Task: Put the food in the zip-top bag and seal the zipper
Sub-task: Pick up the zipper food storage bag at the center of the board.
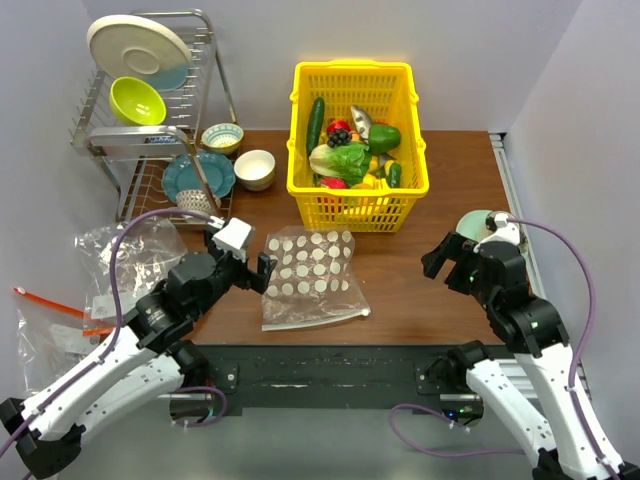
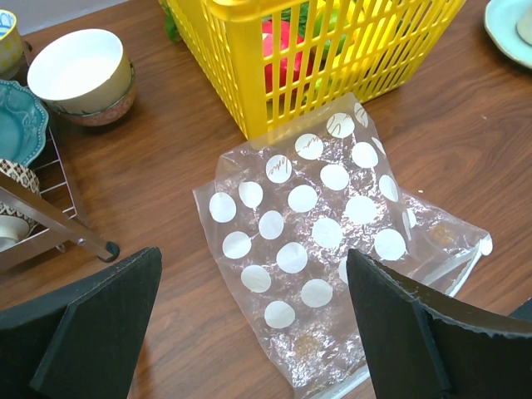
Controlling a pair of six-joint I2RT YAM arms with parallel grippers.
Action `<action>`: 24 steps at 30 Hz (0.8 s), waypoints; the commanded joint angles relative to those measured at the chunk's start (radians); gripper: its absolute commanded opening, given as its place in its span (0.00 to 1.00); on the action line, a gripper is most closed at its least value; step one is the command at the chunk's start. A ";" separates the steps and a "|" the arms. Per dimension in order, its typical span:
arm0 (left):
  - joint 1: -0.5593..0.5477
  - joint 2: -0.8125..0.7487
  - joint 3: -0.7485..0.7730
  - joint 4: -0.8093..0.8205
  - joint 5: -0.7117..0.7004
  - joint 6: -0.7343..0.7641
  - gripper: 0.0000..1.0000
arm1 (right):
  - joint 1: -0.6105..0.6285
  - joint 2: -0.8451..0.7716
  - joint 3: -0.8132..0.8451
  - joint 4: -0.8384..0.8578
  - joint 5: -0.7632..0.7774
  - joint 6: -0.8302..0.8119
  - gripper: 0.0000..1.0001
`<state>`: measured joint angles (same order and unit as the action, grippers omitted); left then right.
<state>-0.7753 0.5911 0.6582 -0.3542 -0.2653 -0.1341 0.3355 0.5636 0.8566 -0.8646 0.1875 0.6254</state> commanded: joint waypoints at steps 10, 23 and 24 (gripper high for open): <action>-0.002 -0.014 0.006 0.049 0.015 0.022 0.98 | 0.000 0.074 -0.281 0.326 -0.589 0.025 0.81; -0.002 -0.020 0.003 0.054 0.014 0.022 0.99 | 0.089 0.231 -0.499 0.634 -0.582 0.049 0.71; -0.002 -0.016 0.004 0.052 0.015 0.024 0.98 | 0.097 0.245 -0.519 0.662 -0.580 0.053 0.71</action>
<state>-0.7753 0.5701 0.6579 -0.3447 -0.2604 -0.1333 0.4076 0.7578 0.3912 -0.3859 -0.3695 0.6575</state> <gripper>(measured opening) 0.985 0.724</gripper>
